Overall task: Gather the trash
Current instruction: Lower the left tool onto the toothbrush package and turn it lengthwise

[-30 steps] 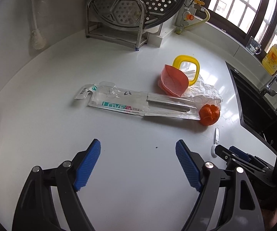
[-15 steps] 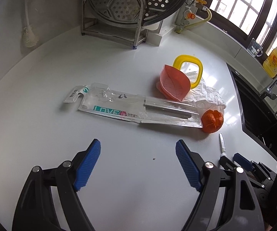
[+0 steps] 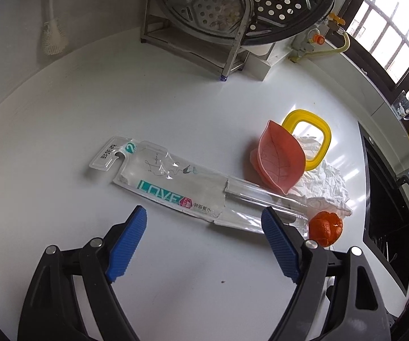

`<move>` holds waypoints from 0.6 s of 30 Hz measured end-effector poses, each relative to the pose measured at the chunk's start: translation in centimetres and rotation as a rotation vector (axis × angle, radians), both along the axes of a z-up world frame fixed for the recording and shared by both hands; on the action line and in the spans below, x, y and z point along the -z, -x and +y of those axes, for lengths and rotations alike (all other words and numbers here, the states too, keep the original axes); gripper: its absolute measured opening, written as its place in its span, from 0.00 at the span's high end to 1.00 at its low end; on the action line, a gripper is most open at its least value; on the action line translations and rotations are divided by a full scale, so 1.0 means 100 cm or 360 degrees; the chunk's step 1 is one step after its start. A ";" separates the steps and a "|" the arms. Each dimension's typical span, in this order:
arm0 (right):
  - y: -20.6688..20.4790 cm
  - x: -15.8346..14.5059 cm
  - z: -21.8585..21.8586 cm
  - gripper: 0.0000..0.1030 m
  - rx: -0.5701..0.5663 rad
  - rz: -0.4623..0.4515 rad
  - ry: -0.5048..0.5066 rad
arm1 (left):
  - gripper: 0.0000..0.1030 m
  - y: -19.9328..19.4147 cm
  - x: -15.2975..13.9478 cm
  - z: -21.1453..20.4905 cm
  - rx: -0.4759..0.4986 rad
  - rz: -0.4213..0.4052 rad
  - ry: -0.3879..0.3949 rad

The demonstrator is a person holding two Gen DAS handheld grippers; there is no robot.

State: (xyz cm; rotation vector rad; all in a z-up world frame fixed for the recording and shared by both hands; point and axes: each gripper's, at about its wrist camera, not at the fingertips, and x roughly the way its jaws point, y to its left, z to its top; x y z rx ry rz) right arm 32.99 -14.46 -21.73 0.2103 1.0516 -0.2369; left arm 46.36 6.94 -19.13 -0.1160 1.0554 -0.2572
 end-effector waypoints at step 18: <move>0.000 0.001 0.003 0.58 -0.0014 -0.0003 -0.0027 | 0.21 -0.021 0.020 -0.040 0.0214 -0.0018 -0.0285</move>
